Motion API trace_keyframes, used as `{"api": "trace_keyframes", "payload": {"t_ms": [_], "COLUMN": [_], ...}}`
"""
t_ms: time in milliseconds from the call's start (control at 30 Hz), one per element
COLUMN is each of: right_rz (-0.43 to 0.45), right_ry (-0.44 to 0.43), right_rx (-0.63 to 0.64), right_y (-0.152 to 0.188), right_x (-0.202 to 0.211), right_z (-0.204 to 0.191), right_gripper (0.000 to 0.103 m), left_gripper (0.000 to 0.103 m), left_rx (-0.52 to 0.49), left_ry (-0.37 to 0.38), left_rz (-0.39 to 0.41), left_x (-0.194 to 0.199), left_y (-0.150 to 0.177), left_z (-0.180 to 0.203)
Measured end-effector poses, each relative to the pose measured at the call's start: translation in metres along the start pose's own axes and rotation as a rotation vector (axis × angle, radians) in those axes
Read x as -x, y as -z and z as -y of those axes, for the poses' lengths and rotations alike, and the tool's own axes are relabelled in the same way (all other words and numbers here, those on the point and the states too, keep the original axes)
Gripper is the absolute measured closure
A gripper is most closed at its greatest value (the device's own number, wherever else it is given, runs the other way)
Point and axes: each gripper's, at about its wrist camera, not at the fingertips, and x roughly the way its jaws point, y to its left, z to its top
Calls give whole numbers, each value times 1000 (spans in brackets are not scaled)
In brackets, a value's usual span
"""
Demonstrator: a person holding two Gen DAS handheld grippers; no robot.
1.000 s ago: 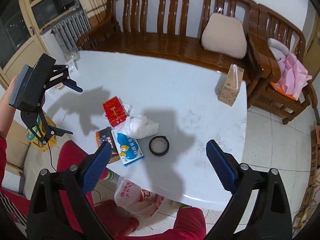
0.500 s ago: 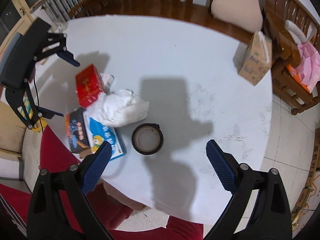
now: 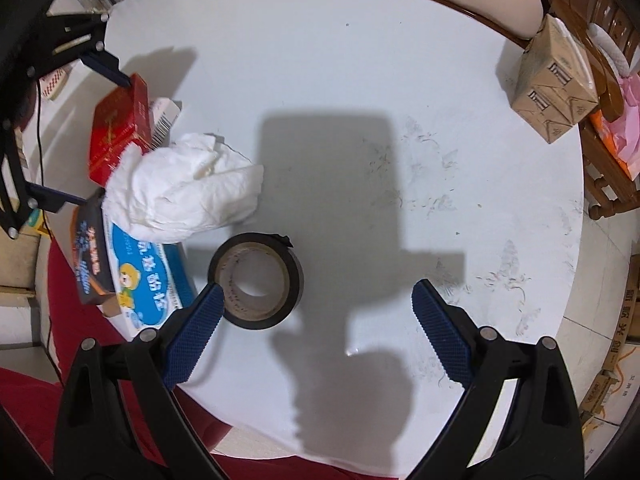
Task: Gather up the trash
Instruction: 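Grasp the red cigarette box with the left gripper while the right gripper grasps the black tape roll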
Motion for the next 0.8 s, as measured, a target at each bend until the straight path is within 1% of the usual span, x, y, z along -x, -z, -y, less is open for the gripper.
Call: {"api": "trace_keyframes", "payload": {"t_ms": [267, 333, 433, 533, 700, 767, 800], "right_rz": [-17, -18, -18, -17, -13, -11, -11], "right_ry": [-15, -19, -23, -30, -40, -53, -63], "right_rx": [5, 0, -4, -7, -8, -11, -12], "right_y": [-2, -2, -3, 1, 3, 4, 4], "right_x": [-7, -6, -7, -8, -10, -9, -9], "right_z": [-8, -9, -7, -3, 2, 4, 5], "right_gripper": [10, 10, 10, 10, 11, 12, 16], "left_gripper": [8, 8, 8, 8, 8, 8, 8], "left_rx": [-27, -48, -64, -73, -73, -75, -72], "left_ry": [-15, -17, -37, -24, -26, -30, -30], "left_rz": [9, 0, -34, -52, -65, -66, -62], "left_x": [4, 2, -7, -12, -21, -23, -23], "left_y": [-4, -8, -14, -18, -21, -22, -23], "left_z": [-8, -6, -8, -12, -17, -18, -19]}}
